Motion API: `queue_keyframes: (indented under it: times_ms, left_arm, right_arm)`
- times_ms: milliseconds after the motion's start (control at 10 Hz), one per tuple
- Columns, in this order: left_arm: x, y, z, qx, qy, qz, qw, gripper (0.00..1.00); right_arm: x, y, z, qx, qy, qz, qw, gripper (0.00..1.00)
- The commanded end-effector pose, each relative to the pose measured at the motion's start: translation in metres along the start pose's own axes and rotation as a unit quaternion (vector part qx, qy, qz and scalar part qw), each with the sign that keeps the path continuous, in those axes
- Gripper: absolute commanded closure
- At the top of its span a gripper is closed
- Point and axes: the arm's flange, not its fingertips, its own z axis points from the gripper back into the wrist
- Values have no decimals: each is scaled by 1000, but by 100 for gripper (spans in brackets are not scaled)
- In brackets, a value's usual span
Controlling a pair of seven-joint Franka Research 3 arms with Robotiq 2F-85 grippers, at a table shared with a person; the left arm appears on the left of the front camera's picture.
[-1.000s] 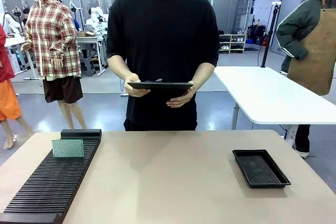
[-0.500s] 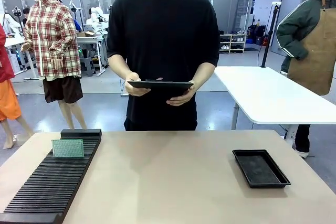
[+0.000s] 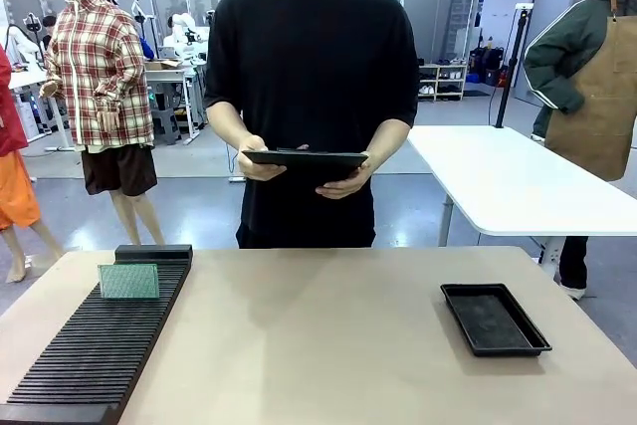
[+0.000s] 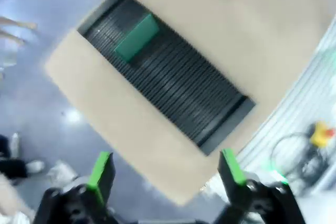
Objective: Inspect the PCB.
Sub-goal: Pick up the Blank PCB and present it to the human.
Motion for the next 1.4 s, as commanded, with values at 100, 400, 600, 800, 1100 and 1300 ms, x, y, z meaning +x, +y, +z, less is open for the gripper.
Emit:
queue_keyframes:
  times_ms: [100, 400, 600, 800, 1100, 1300]
  left_arm:
    - [69, 24, -55, -5, 124, -203, 971, 0]
    - [78, 22, -72, -31, 125, -216, 968, 0]
    - [87, 15, -93, -24, 140, -219, 965, 0]
    - [87, 15, -93, -24, 140, -219, 965, 0]
    - [82, 43, -127, -61, 109, -324, 938, 0]
    - [93, 63, -152, -63, 122, -343, 929, 0]
  right_arm:
    - [-1, -1, 2, 2, 2, 9, 1000, 0]
    - [-1, -1, 2, 2, 2, 9, 1000, 0]
    - [-1, -1, 2, 2, 2, 9, 1000, 0]
    - [-1, -1, 2, 2, 2, 9, 1000, 0]
    - [-1, -1, 2, 2, 2, 9, 1000, 0]
    - [-1, -1, 2, 2, 2, 9, 1000, 0]
